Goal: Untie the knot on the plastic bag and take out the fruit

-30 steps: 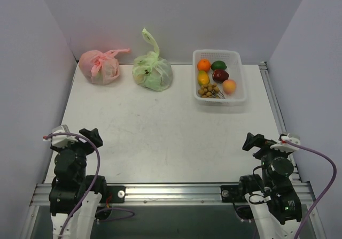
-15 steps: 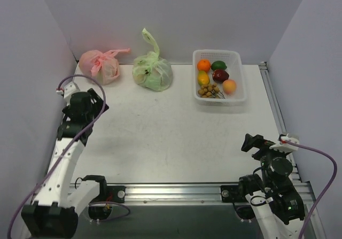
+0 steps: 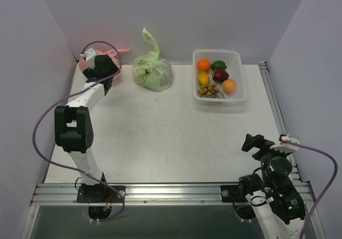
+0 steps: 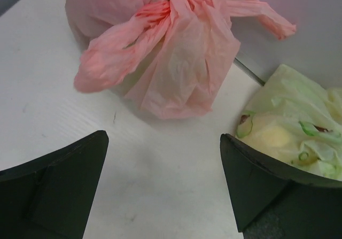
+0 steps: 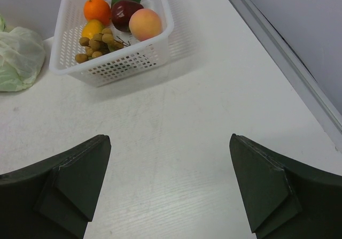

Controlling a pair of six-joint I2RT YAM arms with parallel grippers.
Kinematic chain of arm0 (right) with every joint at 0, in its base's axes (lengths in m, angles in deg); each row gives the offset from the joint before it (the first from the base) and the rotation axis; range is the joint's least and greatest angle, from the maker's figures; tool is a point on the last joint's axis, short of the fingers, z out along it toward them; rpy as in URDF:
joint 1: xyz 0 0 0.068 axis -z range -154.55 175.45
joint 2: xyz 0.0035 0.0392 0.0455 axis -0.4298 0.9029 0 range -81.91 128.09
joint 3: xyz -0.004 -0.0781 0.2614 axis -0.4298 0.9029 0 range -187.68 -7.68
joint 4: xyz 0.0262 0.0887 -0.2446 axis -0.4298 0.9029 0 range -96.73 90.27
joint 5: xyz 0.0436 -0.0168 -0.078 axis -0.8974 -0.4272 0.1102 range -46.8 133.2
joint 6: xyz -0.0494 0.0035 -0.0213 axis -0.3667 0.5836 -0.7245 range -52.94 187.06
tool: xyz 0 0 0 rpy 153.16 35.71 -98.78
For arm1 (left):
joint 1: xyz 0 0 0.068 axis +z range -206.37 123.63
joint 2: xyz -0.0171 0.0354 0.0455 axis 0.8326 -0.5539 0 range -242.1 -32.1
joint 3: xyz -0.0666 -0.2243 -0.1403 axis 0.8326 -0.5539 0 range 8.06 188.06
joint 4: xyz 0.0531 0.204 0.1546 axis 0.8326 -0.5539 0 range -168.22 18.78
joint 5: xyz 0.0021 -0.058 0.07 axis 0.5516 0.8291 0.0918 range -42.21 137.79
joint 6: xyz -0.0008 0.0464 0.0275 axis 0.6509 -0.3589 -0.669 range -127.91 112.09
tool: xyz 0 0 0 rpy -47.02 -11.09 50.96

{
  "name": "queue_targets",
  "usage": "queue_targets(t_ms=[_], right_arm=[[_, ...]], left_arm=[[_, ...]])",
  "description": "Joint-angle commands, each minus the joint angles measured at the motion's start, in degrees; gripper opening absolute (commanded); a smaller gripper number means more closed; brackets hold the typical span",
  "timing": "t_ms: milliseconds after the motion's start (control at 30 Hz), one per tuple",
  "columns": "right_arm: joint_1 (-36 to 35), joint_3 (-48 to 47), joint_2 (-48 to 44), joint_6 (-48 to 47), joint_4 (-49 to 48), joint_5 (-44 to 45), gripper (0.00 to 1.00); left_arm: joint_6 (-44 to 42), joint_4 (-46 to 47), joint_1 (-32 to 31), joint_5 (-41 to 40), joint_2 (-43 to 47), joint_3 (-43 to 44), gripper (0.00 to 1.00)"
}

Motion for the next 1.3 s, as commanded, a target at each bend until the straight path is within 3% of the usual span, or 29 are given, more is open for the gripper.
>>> queue_targets(t_ms=[0, 233, 367, 467, 500, 633, 767, 900, 1000, 1267], right_arm=[[-0.64, -0.19, -0.71, 0.57, 0.00, 0.97, 1.00], [-0.64, -0.45, 4.29, 0.48, 0.09, -1.05, 1.00], [-0.64, -0.63, 5.70, 0.31, 0.00, -2.11, 1.00], [-0.64, -0.80, 6.32, 0.22, 0.00, -2.55, 1.00], [-0.64, -0.80, 6.23, 0.22, 0.00, -2.72, 1.00], [-0.64, -0.80, 6.06, 0.04, 0.00, -3.16, 1.00], [-0.64, -0.89, 6.14, -0.22, 0.00, -3.86, 1.00], [-0.64, -0.89, 6.58, -0.31, 0.00, -5.27, 1.00], [-0.64, -0.98, 6.93, -0.40, -0.17, -5.89, 1.00], [-0.73, -5.71, 10.44, -0.48, 3.85, -10.36, 1.00]], left_arm=[[-5.60, 8.38, 0.49, -5.52, -9.33, 8.24, 0.97], [-9.99, 6.09, 0.49, -13.44, -22.02, 19.50, 0.97], [-12.37, 6.53, 0.49, -13.44, -24.58, 20.83, 0.86], [-14.38, 7.67, 0.67, -11.34, -24.58, 19.60, 0.61], [-15.09, 8.37, 0.67, -10.90, -23.97, 17.86, 0.40], [-16.94, 11.10, 0.76, -8.43, -20.90, 12.76, 0.00], [-16.16, 9.35, 0.67, -8.08, -15.63, 6.86, 0.00], [-9.49, -3.44, 0.14, -6.33, -7.73, 2.20, 0.00], [-4.56, -7.87, -1.08, -4.13, -0.45, -4.55, 0.00], [4.14, -14.12, -15.91, -0.44, 21.27, -27.14, 0.00]])
